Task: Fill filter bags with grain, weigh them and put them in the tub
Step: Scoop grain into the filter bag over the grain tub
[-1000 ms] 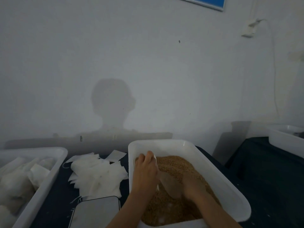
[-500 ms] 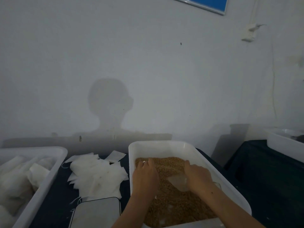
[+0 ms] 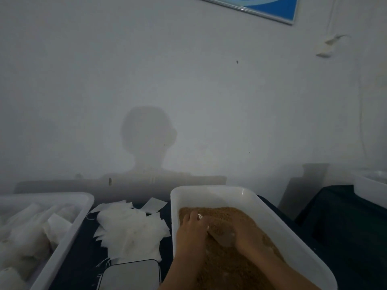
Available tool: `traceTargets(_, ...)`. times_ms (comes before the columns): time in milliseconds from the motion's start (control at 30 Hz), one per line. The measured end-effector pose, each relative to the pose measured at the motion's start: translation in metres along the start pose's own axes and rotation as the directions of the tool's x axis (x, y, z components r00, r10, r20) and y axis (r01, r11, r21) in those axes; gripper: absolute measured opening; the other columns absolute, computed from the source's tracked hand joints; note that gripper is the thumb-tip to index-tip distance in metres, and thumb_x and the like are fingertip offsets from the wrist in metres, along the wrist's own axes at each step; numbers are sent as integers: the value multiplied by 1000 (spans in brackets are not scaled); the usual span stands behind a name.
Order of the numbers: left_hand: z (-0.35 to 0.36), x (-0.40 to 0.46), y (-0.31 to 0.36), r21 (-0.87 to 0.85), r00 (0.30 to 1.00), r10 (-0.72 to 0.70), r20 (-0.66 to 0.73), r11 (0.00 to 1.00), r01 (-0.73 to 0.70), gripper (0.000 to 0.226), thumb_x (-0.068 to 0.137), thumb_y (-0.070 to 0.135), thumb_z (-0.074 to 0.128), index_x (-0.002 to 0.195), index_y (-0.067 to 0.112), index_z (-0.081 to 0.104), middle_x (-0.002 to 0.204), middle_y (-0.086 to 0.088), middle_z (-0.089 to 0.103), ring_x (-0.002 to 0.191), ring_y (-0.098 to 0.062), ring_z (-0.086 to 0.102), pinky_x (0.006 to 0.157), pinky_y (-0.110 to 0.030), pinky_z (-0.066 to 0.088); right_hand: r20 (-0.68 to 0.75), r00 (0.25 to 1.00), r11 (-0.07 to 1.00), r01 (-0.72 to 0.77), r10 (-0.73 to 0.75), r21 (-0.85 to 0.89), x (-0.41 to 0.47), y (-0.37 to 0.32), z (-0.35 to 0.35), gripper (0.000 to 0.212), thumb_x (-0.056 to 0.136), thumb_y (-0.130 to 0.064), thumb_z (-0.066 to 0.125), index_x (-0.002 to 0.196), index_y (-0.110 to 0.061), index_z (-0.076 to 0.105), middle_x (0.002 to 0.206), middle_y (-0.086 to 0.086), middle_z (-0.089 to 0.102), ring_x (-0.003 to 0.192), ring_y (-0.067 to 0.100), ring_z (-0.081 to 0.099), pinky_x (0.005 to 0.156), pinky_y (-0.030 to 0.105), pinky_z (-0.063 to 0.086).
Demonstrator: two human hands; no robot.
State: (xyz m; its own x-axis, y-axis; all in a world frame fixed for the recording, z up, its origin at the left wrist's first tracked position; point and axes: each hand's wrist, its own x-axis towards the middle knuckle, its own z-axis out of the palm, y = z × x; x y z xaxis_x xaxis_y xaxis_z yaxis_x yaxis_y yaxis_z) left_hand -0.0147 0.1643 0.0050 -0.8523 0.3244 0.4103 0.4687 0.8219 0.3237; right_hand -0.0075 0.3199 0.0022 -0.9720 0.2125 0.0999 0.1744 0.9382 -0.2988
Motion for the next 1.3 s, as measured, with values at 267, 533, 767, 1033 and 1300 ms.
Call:
traceTargets(267,3,3,-1,9,994,-3,105,1000,2,29,88,5,58,116,12,57,128,-3,44,116,-20,44,90,-27,43,-108,990,996,91,-93,-24,-29,40,-58,19,92,-15,50,93,-25,34,75,-10,48,60,2,44,52,18,33)
traceTargets(533,6,5,0,26,985,88,150,995,-93,29,86,0,56,113,11,61,120,-5,48,110,-20,46,85,-26,44,-6,983,983,182,-182,-31,-45,44,-120,26,80,-26,70,90,-32,47,88,-11,60,78,4,56,72,29,48)
traceTargets(767,6,1,2,-1,975,173,138,985,-174,18,89,5,55,103,12,64,116,-2,49,109,-17,45,81,-22,41,44,964,948,265,-261,-176,-34,28,-128,28,80,-23,70,87,-32,44,88,-12,60,79,4,57,64,20,42)
traceTargets(1033,2,1,3,-33,970,210,122,978,-208,19,92,9,52,107,9,65,111,-3,48,99,-15,45,79,-23,40,98,935,843,349,-340,-409,-27,5,-136,31,82,-22,68,92,-26,39,83,-11,49,77,10,50,57,19,31)
traceTargets(1300,1,-1,2,-51,975,188,119,982,-183,20,93,11,51,108,12,63,118,-4,49,108,-17,47,85,-26,44,94,889,692,411,-448,-594,-25,-7,-143,31,86,-14,58,96,-23,30,78,-9,44,73,14,46,61,29,28)
